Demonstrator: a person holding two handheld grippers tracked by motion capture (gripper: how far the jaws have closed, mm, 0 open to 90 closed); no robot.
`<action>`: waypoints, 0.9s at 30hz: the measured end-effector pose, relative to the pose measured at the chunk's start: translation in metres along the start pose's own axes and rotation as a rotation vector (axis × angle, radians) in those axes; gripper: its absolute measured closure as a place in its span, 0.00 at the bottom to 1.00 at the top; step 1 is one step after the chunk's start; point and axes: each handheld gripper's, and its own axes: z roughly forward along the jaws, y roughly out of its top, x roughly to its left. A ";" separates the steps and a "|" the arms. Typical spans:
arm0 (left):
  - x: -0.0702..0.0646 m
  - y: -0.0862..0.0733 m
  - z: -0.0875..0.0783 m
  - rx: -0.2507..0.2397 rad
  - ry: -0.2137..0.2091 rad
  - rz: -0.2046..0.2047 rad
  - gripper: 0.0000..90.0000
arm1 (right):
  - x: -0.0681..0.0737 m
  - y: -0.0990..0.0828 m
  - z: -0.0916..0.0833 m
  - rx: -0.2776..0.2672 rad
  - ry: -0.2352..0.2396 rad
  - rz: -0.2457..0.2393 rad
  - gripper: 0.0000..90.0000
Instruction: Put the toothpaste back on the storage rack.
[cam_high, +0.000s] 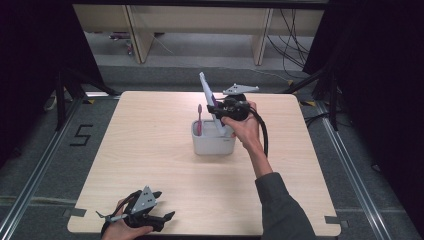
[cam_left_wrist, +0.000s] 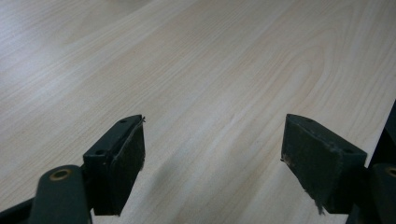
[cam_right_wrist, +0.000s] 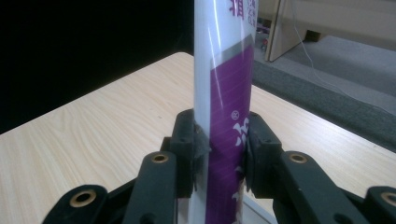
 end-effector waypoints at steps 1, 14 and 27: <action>0.000 0.000 0.000 -0.004 -0.002 -0.007 0.24 | -0.001 0.000 0.002 -0.005 0.002 -0.012 0.77; 0.000 0.001 0.000 0.008 -0.013 0.003 0.24 | -0.002 -0.011 0.012 -0.033 -0.024 0.031 0.77; -0.001 0.000 0.000 0.006 -0.008 0.009 0.24 | -0.007 -0.030 0.021 -0.038 -0.043 0.083 0.77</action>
